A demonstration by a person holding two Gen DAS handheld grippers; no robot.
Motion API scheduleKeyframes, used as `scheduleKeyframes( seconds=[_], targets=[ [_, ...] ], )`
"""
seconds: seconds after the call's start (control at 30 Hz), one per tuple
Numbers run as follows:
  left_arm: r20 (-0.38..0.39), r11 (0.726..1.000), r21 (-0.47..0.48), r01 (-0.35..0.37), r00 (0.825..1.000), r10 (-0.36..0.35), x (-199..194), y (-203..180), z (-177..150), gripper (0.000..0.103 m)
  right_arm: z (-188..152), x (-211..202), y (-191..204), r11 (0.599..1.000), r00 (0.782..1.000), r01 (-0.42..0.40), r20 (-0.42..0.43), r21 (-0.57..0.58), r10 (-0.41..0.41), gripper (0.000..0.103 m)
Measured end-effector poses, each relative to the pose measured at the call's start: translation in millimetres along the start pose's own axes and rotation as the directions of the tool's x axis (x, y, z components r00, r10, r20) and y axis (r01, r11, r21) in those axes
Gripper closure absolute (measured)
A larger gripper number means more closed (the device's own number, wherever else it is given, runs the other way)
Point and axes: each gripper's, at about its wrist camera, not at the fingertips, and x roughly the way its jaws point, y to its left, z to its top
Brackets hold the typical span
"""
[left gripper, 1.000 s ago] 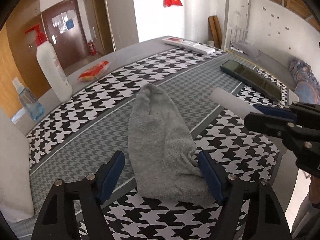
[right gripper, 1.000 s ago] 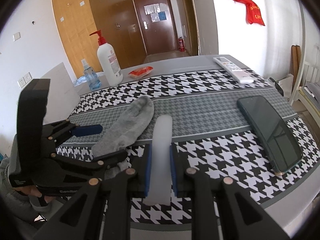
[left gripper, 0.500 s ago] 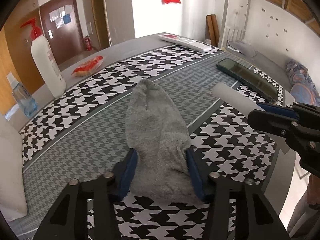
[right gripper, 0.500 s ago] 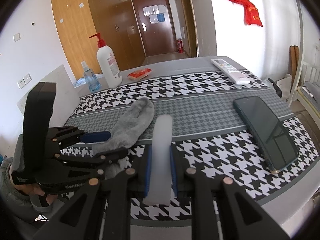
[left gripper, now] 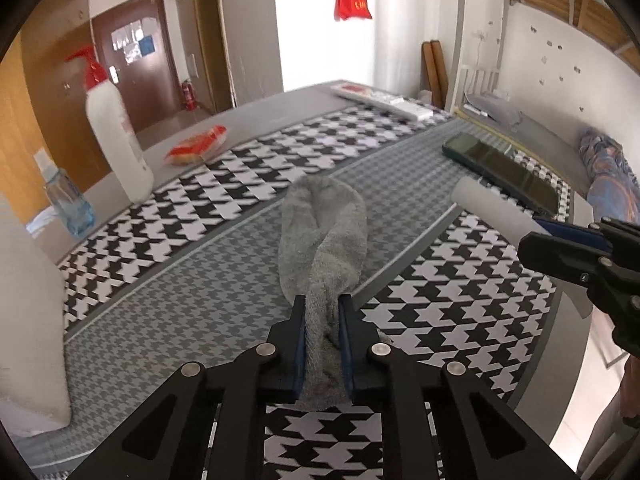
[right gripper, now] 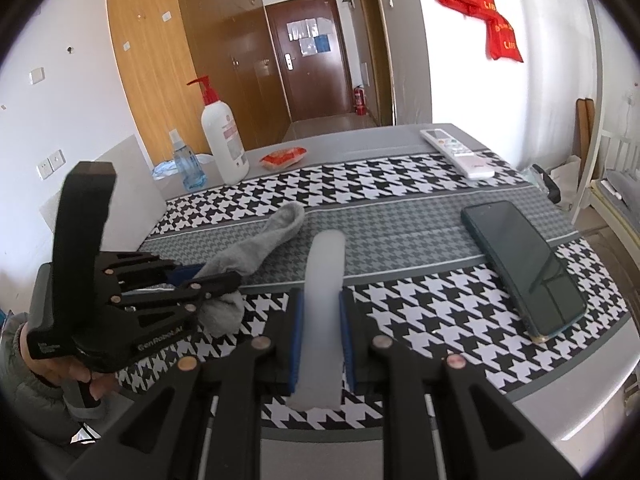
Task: Organize soft objects
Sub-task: 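Carry the grey sock with the left tool while the right tool carries the white roll toward the foam box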
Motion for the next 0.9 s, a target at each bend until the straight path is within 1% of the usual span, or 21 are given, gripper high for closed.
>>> scheduleKeyframes(
  seconds=[0.27, 0.43, 0.63, 0.9],
  targets=[
    [0.08, 1.0, -0.013, -0.017, 0.997, 0.018, -37, 8, -2, 0.087, 5, -9, 11, 1.0, 1.0, -0.008, 0.03, -0.02, 0.009, 0.082],
    [0.13, 1.0, -0.014, -0.025, 0.991, 0.027, -60, 10, -2, 0.087, 9, -14, 19, 0.999, 0.999, -0.01, 0.046, -0.035, 0.012, 0.082],
    [0.184, 0.999, -0.022, -0.033, 0.982, 0.036, -86, 17, -3, 0.087, 13, -18, 30, 0.998, 0.998, -0.013, 0.065, -0.054, 0.017, 0.082],
    [0.235, 0.998, -0.032, -0.056, 0.97, 0.062, -107, 26, -2, 0.087, 21, -25, 45, 0.997, 0.995, -0.019, 0.095, -0.072, 0.026, 0.082]
  ],
)
